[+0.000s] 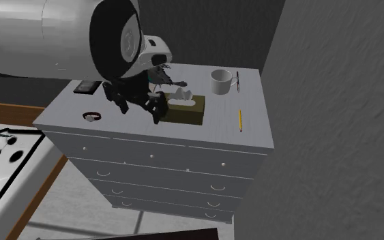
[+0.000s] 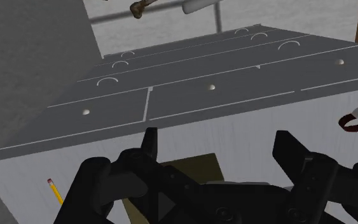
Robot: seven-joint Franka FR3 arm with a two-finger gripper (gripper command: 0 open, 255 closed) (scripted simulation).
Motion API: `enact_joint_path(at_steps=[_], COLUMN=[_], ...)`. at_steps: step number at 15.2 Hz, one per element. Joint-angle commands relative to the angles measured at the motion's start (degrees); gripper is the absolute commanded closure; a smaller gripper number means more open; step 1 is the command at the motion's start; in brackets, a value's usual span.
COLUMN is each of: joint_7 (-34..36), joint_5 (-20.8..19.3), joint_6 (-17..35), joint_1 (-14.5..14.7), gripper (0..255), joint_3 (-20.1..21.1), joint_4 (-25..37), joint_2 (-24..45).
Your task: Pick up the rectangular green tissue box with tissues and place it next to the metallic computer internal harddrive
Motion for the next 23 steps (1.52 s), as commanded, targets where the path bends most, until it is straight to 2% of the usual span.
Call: enact_joint_path(at_steps=[1, 8, 16, 23], joint_7=[0.6, -0.4, -4.7, -6.0], joint_5=[1.7, 9.8, 23.3, 25.4], joint_6=[4.1, 15.5, 23.7, 27.1], joint_1=[-0.1, -0.6, -2.7, -2.7], gripper=[0, 0, 0, 0], joint_3=[-0.7, -3.6, -4.8, -3.7], joint_4=[1.1, 7.5, 18.9, 19.9], joint_2=[3.5, 16.5, 31.8, 36.2])
